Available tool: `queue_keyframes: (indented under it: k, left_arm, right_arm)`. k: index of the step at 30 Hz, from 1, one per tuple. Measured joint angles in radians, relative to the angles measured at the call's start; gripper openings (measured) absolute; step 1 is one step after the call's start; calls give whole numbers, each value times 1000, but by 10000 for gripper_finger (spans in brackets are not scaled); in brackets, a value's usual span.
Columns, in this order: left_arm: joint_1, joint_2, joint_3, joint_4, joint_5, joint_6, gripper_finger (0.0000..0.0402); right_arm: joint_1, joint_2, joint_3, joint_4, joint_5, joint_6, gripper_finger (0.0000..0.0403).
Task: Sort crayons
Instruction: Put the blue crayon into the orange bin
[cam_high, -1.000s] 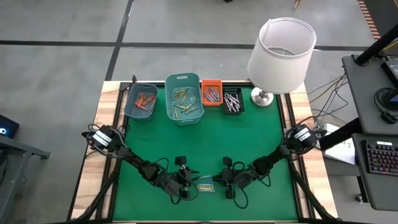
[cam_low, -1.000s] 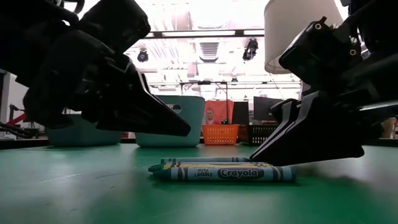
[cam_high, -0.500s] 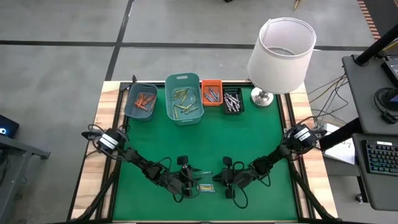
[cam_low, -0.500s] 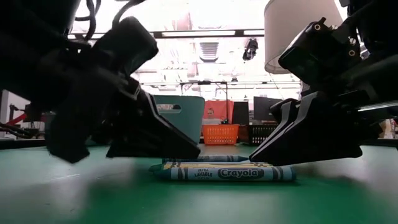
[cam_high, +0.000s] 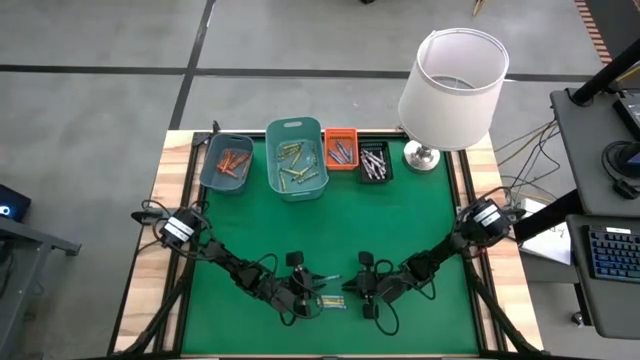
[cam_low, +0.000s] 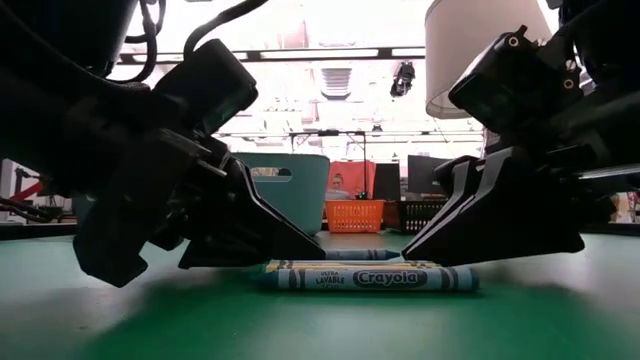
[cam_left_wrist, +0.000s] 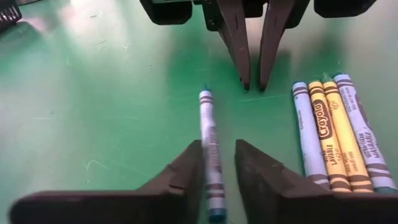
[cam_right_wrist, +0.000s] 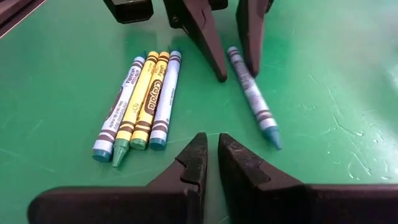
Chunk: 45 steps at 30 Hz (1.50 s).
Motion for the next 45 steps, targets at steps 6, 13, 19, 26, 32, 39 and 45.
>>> queue_keyframes:
  k: [6, 13, 19, 26, 32, 39, 45]
  left_arm:
    - [2, -8, -2, -13, -10, 2, 8]
    - [8, -92, -14, -82, -45, 62, 3]
    - [8, -250, -14, -206, -75, 104, 2]
    - [6, -472, -57, -198, -131, 337, 1]
    - [9, -610, -190, 175, -18, 507, 0]
    - [8, -572, -312, 638, 114, 580, 0]
    - [8, -506, -291, 718, 132, 640, 0]
  right_arm:
    - [0, -54, 0, -82, 16, -26, 36]
    - [1, -142, -1, -139, 52, -70, 36]
    - [0, -254, -1, -196, 54, -85, 36]
    - [0, -367, 0, -191, 55, -205, 36]
    - [-7, -324, -1, 34, 78, -342, 36]
    - [-47, -214, -2, 432, 77, -509, 36]
    - [-89, -218, -1, 644, 70, -548, 39]
